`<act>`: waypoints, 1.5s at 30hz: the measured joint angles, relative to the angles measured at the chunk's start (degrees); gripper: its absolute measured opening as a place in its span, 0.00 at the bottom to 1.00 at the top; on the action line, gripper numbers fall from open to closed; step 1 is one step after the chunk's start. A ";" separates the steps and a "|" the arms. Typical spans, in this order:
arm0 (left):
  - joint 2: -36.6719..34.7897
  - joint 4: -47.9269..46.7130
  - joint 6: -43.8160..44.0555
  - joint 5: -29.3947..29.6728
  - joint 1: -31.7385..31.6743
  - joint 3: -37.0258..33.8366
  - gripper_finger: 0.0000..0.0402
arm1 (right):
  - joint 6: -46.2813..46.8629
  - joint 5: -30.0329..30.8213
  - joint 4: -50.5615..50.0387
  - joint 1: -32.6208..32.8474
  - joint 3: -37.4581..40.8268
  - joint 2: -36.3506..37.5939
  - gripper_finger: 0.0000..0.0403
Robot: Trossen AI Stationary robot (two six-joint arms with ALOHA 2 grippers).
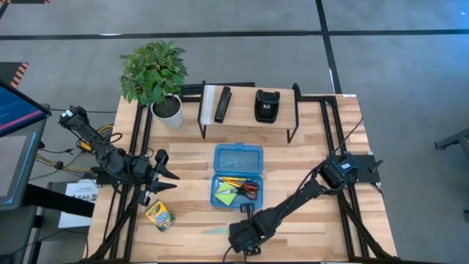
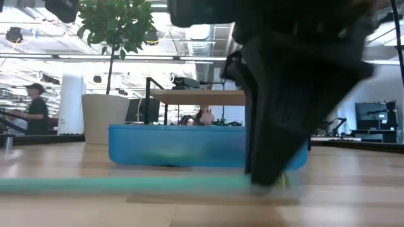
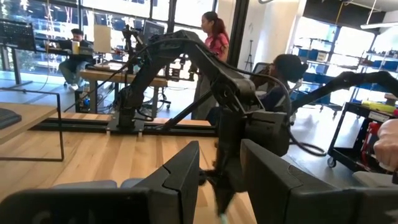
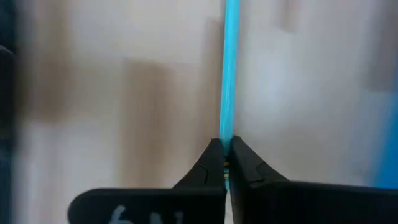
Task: Pack school essentials
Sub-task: Put the blue pencil into the blue supply box
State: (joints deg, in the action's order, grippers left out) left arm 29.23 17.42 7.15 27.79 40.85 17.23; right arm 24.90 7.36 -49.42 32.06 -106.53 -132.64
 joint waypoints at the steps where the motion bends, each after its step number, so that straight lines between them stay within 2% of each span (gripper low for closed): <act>1: 0.01 0.00 0.00 0.00 0.01 0.00 0.27 | -0.09 0.59 -1.59 -0.11 -1.03 0.00 0.01; 8: 0.01 0.00 0.01 -0.34 0.00 0.00 0.27 | -2.03 4.35 -10.59 -0.95 -7.28 0.14 0.01; 16: 0.02 -0.01 0.10 -0.98 -0.01 0.00 0.27 | -3.79 12.12 -17.38 -3.94 -7.02 7.99 0.01; 19: 0.02 -0.01 0.14 -1.06 0.01 0.00 0.27 | -4.25 12.31 -16.67 -6.04 -3.01 12.59 0.00; 22: 0.02 0.01 0.34 -1.71 0.00 0.00 0.27 | -3.79 12.22 -15.03 -8.10 4.39 16.47 0.00; 28: 0.00 -0.01 0.38 -1.79 0.01 0.00 0.27 | -1.96 8.16 -1.83 -10.93 20.30 24.63 0.00; 31: 0.01 0.01 0.36 -1.52 0.00 0.00 0.27 | -1.39 7.94 4.15 -10.57 23.50 26.43 0.02; 34: 0.32 -0.22 0.85 -2.51 0.00 0.00 0.27 | -1.39 7.97 5.54 -9.90 23.60 26.73 0.04; 40: 8.61 -0.24 4.77 -9.36 0.17 0.00 0.27 | -1.35 8.45 5.58 -9.16 23.55 26.51 0.05; 45: 20.94 0.30 6.51 -9.62 1.21 2.39 0.27 | -0.95 9.16 6.15 -9.20 23.53 26.51 0.05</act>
State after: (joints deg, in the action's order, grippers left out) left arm 50.17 17.72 13.66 18.17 42.05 19.63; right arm 23.94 16.52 -43.27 22.85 -83.00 -106.13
